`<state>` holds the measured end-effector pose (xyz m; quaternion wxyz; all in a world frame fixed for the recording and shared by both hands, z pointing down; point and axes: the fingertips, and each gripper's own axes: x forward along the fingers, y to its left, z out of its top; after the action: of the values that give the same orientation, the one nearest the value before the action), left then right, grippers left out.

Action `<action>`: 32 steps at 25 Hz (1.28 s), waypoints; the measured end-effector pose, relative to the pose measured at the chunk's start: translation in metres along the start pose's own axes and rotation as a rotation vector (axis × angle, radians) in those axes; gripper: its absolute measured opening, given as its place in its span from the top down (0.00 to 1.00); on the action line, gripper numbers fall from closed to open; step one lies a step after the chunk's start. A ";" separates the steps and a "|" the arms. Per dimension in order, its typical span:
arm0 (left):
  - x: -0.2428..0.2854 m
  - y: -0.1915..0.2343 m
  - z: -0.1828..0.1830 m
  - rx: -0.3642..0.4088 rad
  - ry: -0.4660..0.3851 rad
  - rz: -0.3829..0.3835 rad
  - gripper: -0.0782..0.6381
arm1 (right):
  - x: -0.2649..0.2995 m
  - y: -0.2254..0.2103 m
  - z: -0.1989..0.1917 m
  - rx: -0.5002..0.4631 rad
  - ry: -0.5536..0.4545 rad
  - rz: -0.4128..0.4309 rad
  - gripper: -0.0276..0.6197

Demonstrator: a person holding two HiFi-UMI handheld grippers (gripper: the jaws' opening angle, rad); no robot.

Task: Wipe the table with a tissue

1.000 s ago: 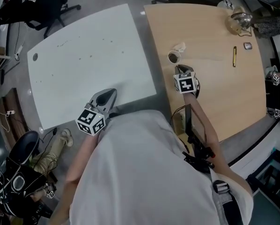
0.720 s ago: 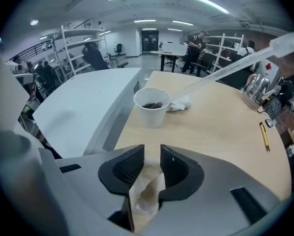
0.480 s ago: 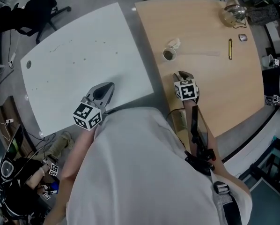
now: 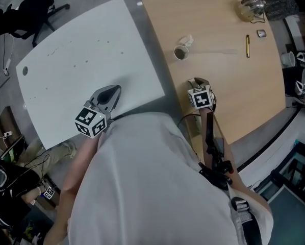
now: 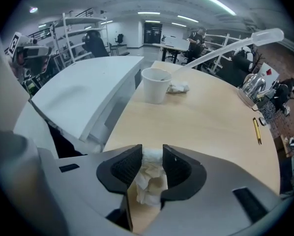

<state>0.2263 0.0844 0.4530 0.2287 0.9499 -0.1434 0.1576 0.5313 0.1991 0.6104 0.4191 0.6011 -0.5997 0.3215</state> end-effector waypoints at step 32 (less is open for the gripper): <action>0.005 -0.015 0.000 0.009 0.007 0.022 0.88 | -0.077 0.051 0.100 0.291 -0.495 0.542 0.80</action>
<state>0.2357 0.0961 0.4494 0.2231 0.9487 -0.1524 0.1641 0.4638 0.1483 0.5038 0.0721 0.5334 -0.7677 0.3477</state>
